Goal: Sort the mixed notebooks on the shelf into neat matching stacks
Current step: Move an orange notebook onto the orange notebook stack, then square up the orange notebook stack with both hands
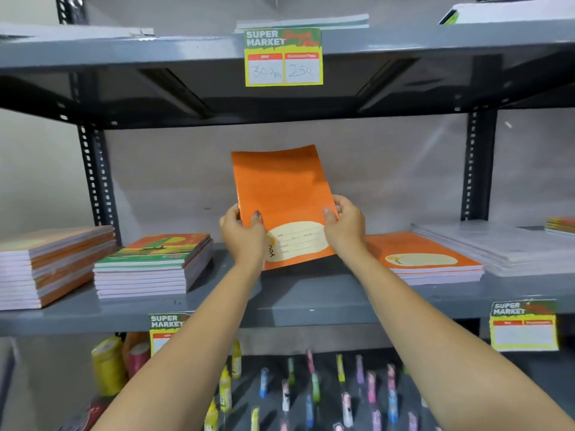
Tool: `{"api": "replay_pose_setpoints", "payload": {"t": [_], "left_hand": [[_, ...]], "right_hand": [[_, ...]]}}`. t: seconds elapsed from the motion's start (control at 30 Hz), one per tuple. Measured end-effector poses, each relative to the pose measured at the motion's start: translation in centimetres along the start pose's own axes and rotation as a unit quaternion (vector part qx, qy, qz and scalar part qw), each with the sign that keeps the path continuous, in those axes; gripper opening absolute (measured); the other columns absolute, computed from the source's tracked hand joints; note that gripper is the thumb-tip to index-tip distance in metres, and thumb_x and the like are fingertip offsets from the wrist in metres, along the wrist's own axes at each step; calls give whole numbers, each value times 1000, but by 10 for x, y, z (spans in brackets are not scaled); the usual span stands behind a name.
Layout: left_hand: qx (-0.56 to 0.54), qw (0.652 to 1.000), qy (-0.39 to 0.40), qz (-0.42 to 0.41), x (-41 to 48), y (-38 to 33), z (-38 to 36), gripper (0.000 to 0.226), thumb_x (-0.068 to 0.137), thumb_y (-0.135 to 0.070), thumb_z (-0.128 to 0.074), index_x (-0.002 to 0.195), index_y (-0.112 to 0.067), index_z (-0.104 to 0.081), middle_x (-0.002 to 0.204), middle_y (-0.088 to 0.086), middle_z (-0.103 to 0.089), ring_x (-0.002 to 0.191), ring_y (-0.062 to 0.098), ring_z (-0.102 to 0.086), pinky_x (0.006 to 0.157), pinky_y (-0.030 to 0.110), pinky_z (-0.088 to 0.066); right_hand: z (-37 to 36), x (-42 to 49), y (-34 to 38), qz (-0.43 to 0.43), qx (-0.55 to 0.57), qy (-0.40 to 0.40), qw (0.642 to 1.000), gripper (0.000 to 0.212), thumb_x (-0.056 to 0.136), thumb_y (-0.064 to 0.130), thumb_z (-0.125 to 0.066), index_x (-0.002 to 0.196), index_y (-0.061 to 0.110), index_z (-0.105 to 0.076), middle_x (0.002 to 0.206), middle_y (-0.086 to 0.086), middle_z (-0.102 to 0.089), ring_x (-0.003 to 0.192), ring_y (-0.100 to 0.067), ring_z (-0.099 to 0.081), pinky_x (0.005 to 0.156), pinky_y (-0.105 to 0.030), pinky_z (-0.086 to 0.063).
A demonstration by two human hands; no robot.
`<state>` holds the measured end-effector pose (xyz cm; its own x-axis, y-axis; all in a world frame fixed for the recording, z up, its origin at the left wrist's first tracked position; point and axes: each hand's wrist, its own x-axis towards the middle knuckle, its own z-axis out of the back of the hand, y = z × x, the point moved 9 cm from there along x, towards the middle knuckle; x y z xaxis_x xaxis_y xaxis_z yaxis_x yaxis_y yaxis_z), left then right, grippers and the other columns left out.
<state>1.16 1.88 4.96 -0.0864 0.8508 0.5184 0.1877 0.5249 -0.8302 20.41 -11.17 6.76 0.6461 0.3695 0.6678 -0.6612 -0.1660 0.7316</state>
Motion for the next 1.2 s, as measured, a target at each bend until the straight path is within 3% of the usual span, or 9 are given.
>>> {"api": "replay_pose_setpoints", "payload": {"t": [0.13,0.23,0.43,0.6,0.83,0.93,1.03,1.13,1.2], "left_hand": [[11,992,128,15,-10,-15,-57,17,81,-16,-66,68,-27,-62,73,-9,-67,74,15,-65,72,34,-51],[47,978,204,2,-32,-27,-104,9,72,-30,-73,69,-25,-66,79,-1,-73,78,23,-72,73,42,-59],[101,960,257,39,-80,-14,-178,23,67,-39,-75,60,-20,-64,78,4,-76,74,25,-72,72,44,-60],[193,937,287,43,-94,10,-195,30,69,-43,-73,60,-17,-61,83,6,-76,79,26,-70,67,32,-54],[296,891,334,77,-109,37,-191,52,69,-61,-64,51,-16,-46,59,2,-56,67,27,-58,60,28,-40],[231,912,331,76,-112,34,-191,45,85,-55,-51,61,-17,-51,74,1,-61,82,26,-55,67,30,-40],[163,920,349,71,-123,26,-186,67,81,-60,-54,117,-3,-58,127,6,-60,117,24,-56,97,34,-42],[164,914,370,24,-142,12,-166,87,59,-64,-73,127,-12,-57,127,-3,-63,113,9,-61,101,29,-47],[174,913,369,-7,-154,6,-155,75,57,-51,-82,120,-14,-64,114,-8,-68,101,4,-65,94,23,-51]], "right_hand": [[56,34,-18,-53,-48,-14,997,19,86,9,-54,98,3,-68,99,-14,-72,92,-31,-64,78,-34,-49],[114,53,-42,-107,-96,-29,989,14,77,7,-54,78,-3,-64,71,-23,-56,67,-23,-46,58,-31,-35],[179,65,-76,-148,-228,4,962,15,71,0,-43,64,13,-45,63,-11,-37,61,-21,-34,54,-30,-23],[183,73,-105,-143,-301,47,942,15,75,3,-49,70,2,-63,70,-17,-61,69,-33,-59,57,-30,-38],[179,57,-140,-141,-386,101,906,25,71,12,-60,51,12,-45,63,-11,-52,71,-31,-58,59,-27,-41],[182,48,-130,-143,-320,114,930,18,78,22,-64,63,13,-59,75,-11,-58,81,-29,-61,63,-30,-45],[193,33,-125,-168,-171,111,965,29,89,20,-57,114,8,-65,108,-16,-68,103,-35,-63,91,-42,-49],[209,16,-133,-179,-81,125,972,49,89,8,-58,137,8,-47,135,-14,-55,115,-25,-57,101,-39,-44],[217,5,-146,-185,-68,147,969,56,86,-1,-59,139,8,-44,137,-13,-53,120,-22,-54,101,-37,-44]]}}
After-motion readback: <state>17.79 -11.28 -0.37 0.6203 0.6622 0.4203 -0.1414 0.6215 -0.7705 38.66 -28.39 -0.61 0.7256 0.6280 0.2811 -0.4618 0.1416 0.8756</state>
